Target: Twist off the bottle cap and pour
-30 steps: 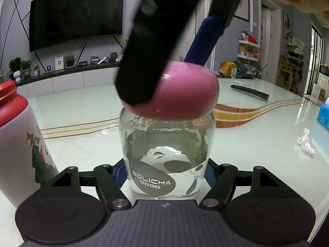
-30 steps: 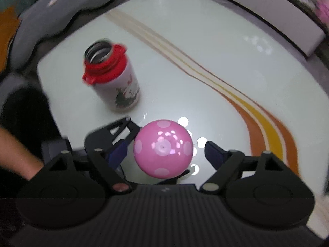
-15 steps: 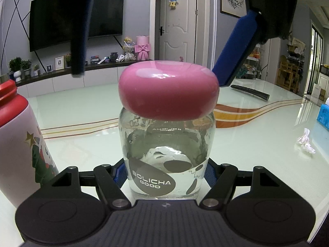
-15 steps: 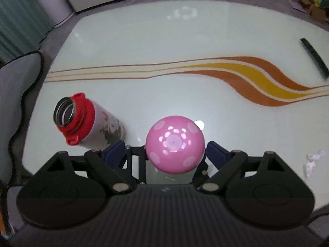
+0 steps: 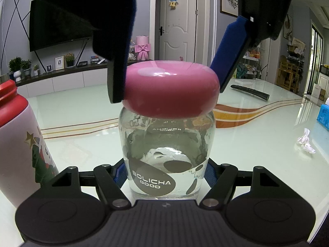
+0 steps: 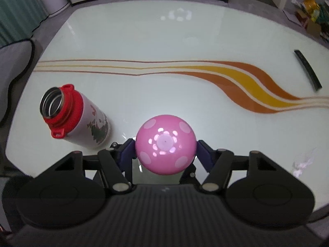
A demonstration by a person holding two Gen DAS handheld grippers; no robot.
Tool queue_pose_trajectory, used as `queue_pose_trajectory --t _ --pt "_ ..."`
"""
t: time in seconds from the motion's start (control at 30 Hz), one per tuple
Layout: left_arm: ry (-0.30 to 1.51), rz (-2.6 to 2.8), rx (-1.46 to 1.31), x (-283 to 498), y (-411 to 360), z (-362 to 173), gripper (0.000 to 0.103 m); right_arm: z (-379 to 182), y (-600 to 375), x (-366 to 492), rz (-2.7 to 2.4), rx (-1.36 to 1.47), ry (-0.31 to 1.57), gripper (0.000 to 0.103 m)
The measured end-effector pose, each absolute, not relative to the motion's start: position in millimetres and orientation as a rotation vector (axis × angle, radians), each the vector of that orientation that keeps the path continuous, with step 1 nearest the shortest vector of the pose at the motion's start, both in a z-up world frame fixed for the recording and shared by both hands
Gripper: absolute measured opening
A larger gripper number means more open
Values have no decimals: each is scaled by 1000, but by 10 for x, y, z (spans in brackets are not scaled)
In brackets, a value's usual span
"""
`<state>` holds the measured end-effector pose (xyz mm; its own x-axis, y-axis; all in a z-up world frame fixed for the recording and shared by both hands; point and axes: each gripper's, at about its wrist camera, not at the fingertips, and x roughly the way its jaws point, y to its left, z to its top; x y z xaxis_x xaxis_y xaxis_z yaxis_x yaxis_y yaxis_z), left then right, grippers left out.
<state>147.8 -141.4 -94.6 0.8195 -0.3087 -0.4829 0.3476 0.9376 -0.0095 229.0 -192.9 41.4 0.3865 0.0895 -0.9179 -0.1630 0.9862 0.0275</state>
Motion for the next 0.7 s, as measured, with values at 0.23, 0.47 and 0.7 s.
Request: queue_pose_trajectory --t 0.23,0.47,0.7 --pt "500 -349 80 1470 -1436 -943 74 395 -1901 2380 290 -196 1192 64" --pt "500 -348 80 1491 -1491 -956 74 406 -1956 2386 507 -354 1194 64" --pt "499 -349 83 1476 -1546 -943 74 424 -2010 2429 745 -506 1159 64"
